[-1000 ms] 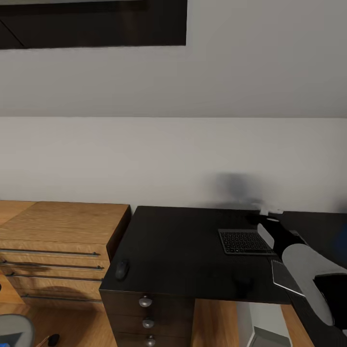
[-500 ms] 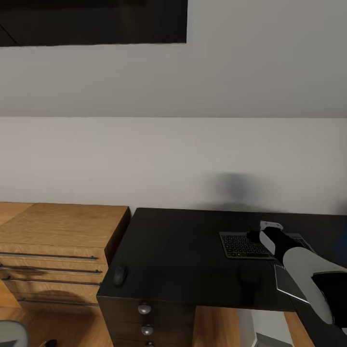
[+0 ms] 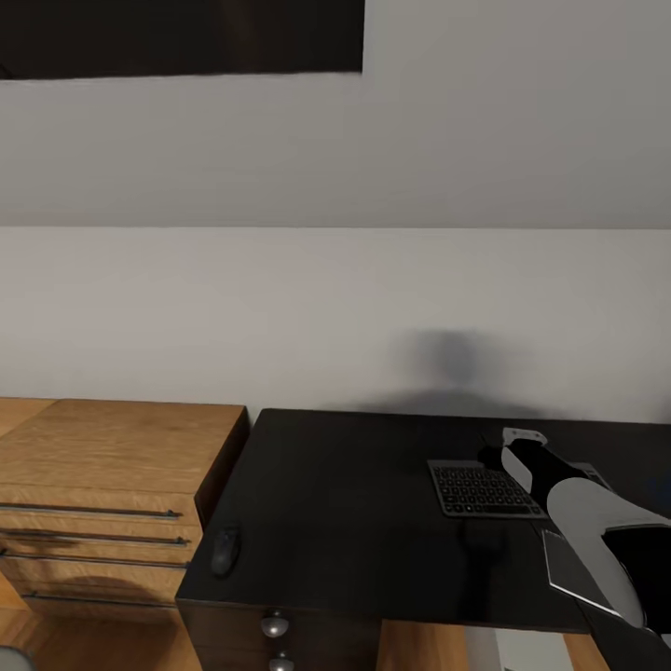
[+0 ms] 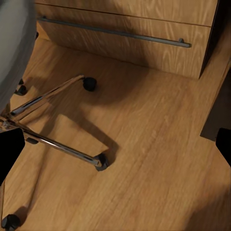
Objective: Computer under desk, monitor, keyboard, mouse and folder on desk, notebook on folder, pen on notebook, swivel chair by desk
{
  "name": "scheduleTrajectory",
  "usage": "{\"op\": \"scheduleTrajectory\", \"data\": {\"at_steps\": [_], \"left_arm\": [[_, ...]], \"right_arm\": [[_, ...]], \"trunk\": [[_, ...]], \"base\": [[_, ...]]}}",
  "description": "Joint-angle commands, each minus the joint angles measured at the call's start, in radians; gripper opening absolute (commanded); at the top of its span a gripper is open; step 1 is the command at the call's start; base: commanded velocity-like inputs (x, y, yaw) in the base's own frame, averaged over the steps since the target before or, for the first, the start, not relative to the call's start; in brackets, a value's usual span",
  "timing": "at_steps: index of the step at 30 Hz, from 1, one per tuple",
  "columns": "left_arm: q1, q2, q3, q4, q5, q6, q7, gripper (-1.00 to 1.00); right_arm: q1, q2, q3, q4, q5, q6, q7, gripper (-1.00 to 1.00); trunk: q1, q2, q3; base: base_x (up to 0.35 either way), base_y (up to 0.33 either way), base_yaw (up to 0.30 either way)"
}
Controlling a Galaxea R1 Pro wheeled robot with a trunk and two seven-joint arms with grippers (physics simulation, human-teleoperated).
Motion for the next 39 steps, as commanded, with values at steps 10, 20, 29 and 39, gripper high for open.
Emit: {"op": "scheduleTrajectory", "data": {"at_steps": [10, 20, 29, 39], "left_arm": [[0.000, -0.003, -0.008, -0.006, 0.002, -0.005, 0.013, 1.00], [0.000, -0.004, -0.009, -0.006, 0.002, -0.004, 0.015, 1.00], [0.000, -0.004, -0.010, -0.006, 0.002, -0.002, 0.015, 1.00], [0.000, -0.004, -0.010, -0.006, 0.002, -0.002, 0.015, 1.00]], "right_arm": [[0.000, 0.000, 0.011, -0.002, -0.009, 0.010, -0.006, 1.00], [0.000, 0.000, 0.013, -0.001, -0.005, 0.014, -0.010, 1.00], [0.000, 0.003, 0.014, 0.002, -0.003, 0.015, -0.012, 1.00], [0.000, 0.003, 0.015, 0.002, -0.003, 0.015, -0.013, 1.00]], "trunk": [[0.023, -0.043, -0.020], [0.061, -0.113, -0.051], [0.096, -0.176, -0.079], [0.134, -0.246, -0.111]], "base": [[0.014, 0.000, 0.000], [0.000, 0.000, 0.000], [0.000, 0.000, 0.000], [0.000, 0.000, 0.000]]}}
